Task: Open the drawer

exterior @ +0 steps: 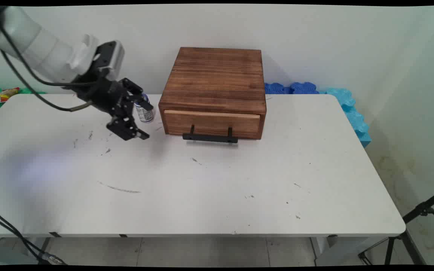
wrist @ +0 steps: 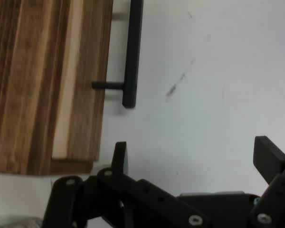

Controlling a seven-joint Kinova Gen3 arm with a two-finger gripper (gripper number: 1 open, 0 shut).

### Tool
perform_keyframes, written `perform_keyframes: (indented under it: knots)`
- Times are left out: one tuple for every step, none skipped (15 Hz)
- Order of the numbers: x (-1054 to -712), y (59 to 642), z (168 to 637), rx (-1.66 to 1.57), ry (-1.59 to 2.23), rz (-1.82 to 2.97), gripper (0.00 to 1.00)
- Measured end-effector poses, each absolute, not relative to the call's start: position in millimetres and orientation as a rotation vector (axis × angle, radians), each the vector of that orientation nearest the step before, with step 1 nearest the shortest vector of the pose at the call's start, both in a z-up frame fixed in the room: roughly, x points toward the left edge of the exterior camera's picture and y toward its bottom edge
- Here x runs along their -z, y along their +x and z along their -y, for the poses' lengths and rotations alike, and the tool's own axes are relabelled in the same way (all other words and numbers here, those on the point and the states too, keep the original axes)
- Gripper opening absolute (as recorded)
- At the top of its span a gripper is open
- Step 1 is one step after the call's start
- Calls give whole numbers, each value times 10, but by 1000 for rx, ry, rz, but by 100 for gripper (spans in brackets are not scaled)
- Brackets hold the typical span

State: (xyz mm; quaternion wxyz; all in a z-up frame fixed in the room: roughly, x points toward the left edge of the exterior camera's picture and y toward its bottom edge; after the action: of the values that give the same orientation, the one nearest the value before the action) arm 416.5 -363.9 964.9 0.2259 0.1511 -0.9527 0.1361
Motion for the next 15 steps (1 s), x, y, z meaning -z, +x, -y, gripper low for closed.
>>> perform_keyframes:
  knots:
    - [-9623, 4090, 3673, -377, 419, 2625, 100]
    - [-9598, 4017, 3706, -380, 421, 2622, 100]
    - [-9567, 3946, 3736, -381, 425, 2620, 100]
    - [-9537, 3884, 3764, -383, 428, 2618, 100]
    - [-9496, 3814, 3796, -385, 433, 2616, 100]
    - [-9452, 3742, 3833, -386, 435, 2615, 100]
    - [-9414, 3684, 3861, -387, 438, 2613, 100]
    - [-9388, 3650, 3878, -389, 441, 2613, 100]
    - [-9348, 3595, 3906, -391, 444, 2611, 100]
    - [-9302, 3536, 3937, -393, 448, 2610, 100]
    - [-9260, 3485, 3965, -395, 452, 2609, 100]
    - [-9212, 3425, 3999, -397, 456, 2609, 100]
    - [-9165, 3373, 4027, -400, 461, 2609, 100]
    - [-9122, 3329, 4052, -402, 464, 2609, 100]
    - [-9094, 3301, 4069, -403, 467, 2609, 100]
